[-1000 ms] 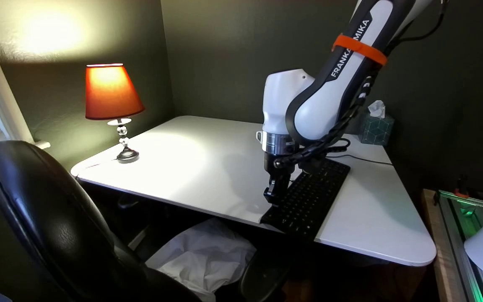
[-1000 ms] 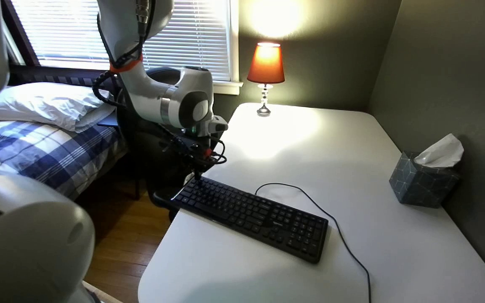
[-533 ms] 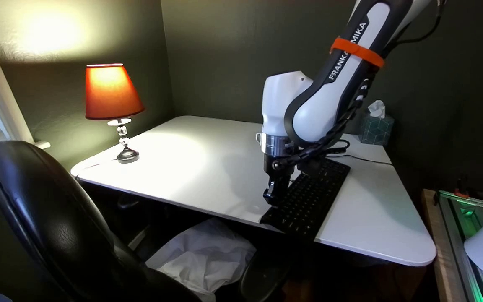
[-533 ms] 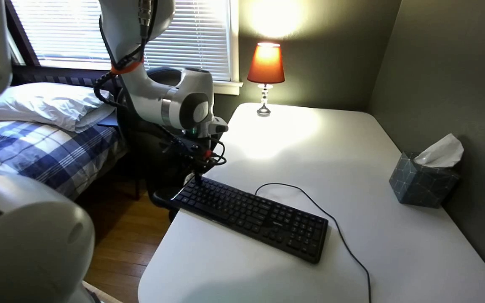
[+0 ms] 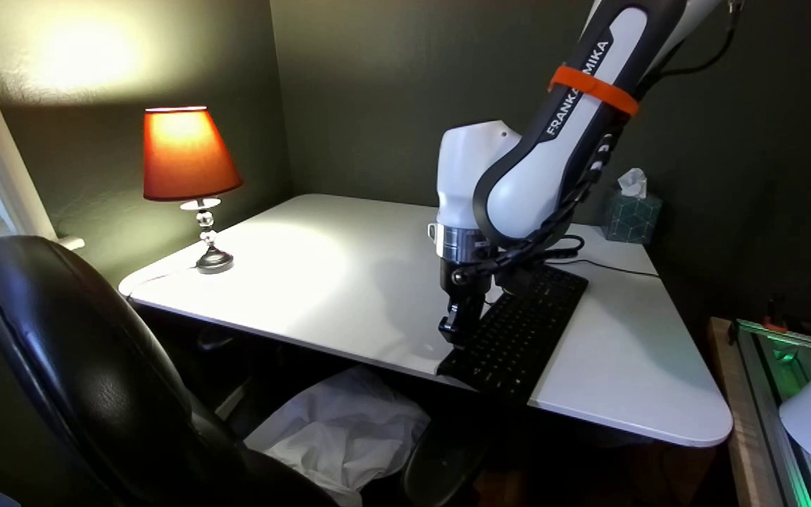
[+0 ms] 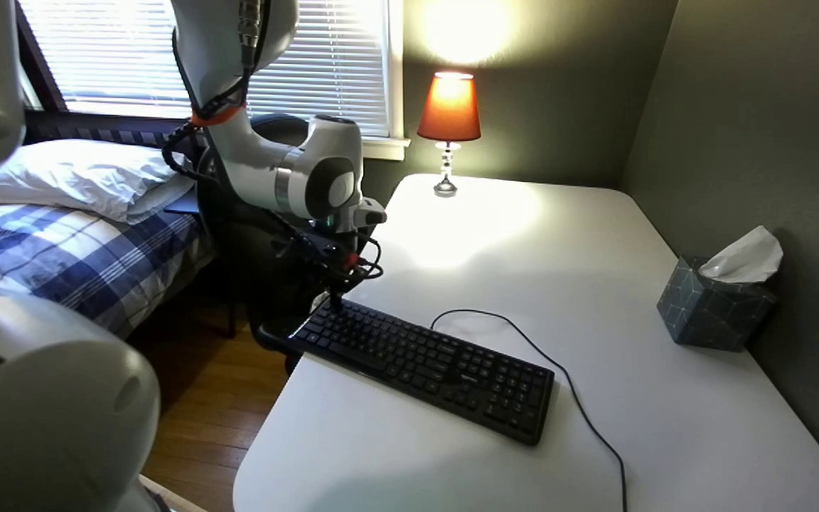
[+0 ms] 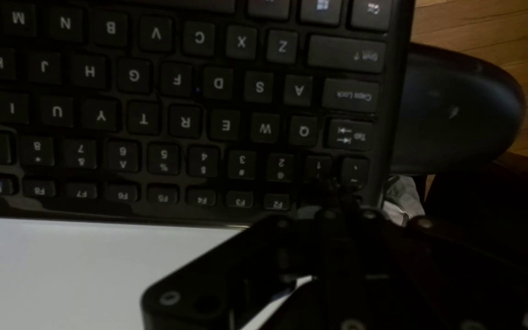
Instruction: Press the button on the keyboard
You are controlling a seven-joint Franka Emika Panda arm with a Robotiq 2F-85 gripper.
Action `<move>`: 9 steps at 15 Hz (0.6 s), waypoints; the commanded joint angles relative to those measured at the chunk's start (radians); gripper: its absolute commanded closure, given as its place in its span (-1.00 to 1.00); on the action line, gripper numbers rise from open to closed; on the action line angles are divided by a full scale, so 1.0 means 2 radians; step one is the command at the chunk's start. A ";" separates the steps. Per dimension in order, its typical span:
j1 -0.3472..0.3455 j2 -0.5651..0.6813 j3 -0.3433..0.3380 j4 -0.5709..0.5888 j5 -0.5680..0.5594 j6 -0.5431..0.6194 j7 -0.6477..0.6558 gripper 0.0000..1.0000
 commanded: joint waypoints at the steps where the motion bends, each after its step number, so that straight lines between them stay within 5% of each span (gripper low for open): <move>1: -0.001 0.009 -0.001 0.012 -0.001 -0.017 0.008 1.00; 9: -0.006 0.014 -0.002 0.018 0.002 -0.032 0.006 1.00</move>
